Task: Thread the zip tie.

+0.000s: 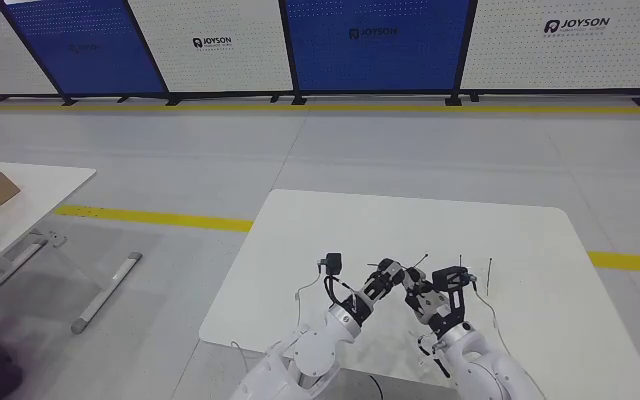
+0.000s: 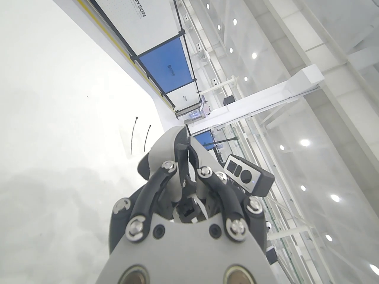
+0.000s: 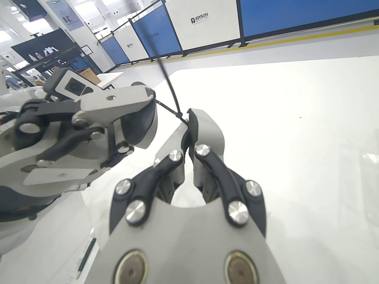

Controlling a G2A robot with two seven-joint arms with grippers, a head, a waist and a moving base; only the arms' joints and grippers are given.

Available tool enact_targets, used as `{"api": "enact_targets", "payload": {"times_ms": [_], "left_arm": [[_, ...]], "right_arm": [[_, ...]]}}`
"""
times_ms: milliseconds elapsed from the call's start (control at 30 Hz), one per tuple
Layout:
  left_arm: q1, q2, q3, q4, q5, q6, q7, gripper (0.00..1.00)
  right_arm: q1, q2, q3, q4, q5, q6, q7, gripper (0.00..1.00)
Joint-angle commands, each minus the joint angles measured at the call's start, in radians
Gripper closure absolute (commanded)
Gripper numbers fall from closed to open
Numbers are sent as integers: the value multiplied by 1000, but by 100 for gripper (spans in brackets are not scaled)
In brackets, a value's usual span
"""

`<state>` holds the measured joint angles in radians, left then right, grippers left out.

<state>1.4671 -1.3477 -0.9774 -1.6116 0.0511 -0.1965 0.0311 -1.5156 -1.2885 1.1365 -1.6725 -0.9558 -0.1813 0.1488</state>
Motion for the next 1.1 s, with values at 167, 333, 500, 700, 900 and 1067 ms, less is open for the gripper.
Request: {"api": "enact_targets", "payload": {"times_ms": [167, 333, 500, 700, 900, 1067], "left_arm": [[9, 2, -9, -14, -6, -22, 1, 100], [22, 5, -17, -34, -28, -44, -5, 100], [42, 9, -27, -64, -35, -67, -14, 100], [69, 12, -34, -100, -32, -87, 3, 100], [71, 11, -37, -93, -9, -74, 43, 100], [58, 6, -29, -66, 0, -62, 86, 100]], "right_arm": [[1, 1, -3, 8, -3, 1, 7, 100], [2, 1, -3, 19, -2, -1, 10, 100], [3, 2, -1, 34, -4, -3, 10, 100], [3, 3, -4, 46, -17, -2, 6, 100], [-1, 3, 1, 45, 10, -1, 0, 0], [-12, 3, 24, 25, 94, -18, -18, 0]]}}
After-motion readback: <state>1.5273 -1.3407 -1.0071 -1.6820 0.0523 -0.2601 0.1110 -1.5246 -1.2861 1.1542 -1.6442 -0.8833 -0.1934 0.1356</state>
